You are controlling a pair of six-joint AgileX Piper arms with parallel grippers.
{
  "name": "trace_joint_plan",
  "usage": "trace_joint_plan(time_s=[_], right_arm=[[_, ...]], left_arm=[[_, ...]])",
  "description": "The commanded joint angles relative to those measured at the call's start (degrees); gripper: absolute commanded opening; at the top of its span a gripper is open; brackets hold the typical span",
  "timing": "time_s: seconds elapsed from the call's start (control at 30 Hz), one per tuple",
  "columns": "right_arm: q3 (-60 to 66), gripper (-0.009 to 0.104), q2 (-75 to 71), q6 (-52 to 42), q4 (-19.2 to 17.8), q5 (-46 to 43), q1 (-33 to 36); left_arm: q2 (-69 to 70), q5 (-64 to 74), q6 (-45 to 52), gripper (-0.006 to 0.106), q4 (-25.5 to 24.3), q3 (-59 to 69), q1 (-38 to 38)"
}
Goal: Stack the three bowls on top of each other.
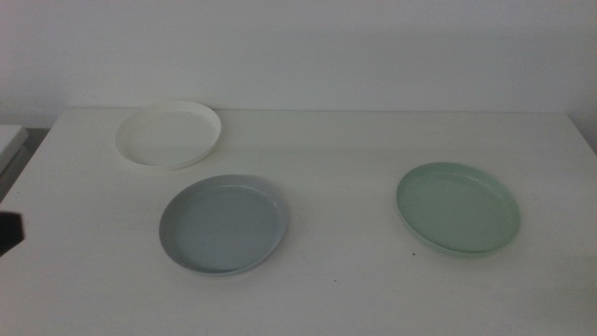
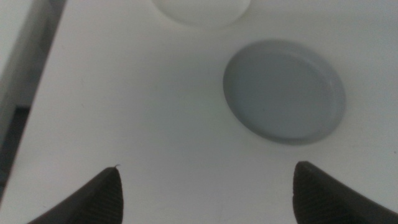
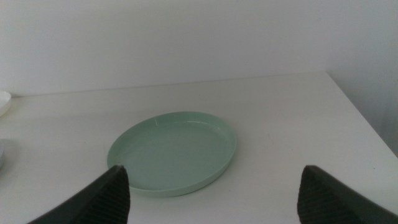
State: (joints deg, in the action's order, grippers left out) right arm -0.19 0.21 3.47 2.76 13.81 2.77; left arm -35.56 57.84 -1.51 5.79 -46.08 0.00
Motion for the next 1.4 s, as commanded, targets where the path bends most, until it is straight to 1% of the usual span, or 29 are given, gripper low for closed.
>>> trace_joint_plan(time_s=[0.0, 0.3, 0.4, 0.47, 0.57, 0.67, 0.73, 0.87, 1.03, 1.23, 1.37], right_arm=[[0.2, 0.093, -0.2, -0.5, -0.5, -0.6, 0.0], [0.2, 0.093, -0.2, -0.5, -0.5, -0.6, 0.0], [0.2, 0.093, -0.2, -0.5, -0.5, -0.6, 0.0], [0.2, 0.093, -0.2, -0.5, -0.5, -0.6, 0.0], [0.2, 0.093, -0.2, -0.5, -0.5, -0.6, 0.0], [0.2, 0.093, -0.2, -0.5, -0.5, -0.6, 0.0], [0.2, 0.093, -0.2, -0.5, -0.5, -0.6, 0.0], [0.2, 0.093, -0.2, -0.5, -0.5, -0.6, 0.0], [0.2, 0.093, -0.2, -0.5, -0.5, -0.6, 0.0], [0.2, 0.093, -0.2, -0.5, -0.5, -0.6, 0.0], [0.2, 0.093, -0.2, -0.5, -0.5, -0.6, 0.0]], left_arm=[[-3.5, 1.0, -0.5, 0.094, 1.1, -1.7, 0.0], [-14.6, -1.0, -0.7, 0.094, 5.8, -2.0, -0.1], [-18.4, -2.4, 2.2, 0.094, 6.9, -3.2, -0.1], [-21.7, -0.9, 3.6, 0.094, 7.2, -5.7, -0.1], [-27.9, 2.7, 3.6, 0.094, 6.2, -9.8, -0.1], [-32.9, 3.5, 3.8, 0.094, 6.3, -12.8, -0.4], [-36.3, 2.8, 4.1, 0.094, 5.4, -14.7, -1.9], [-42.5, 0.2, 1.5, 0.094, 2.8, -17.8, -4.3], [-51.1, -0.2, 1.1, 0.094, 3.2, -21.2, -5.4], [-61.7, -4.2, 0.0, 0.094, -0.3, -22.1, -8.7], [-65.9, -9.3, 0.0, 0.094, -0.3, -22.1, -9.1]])
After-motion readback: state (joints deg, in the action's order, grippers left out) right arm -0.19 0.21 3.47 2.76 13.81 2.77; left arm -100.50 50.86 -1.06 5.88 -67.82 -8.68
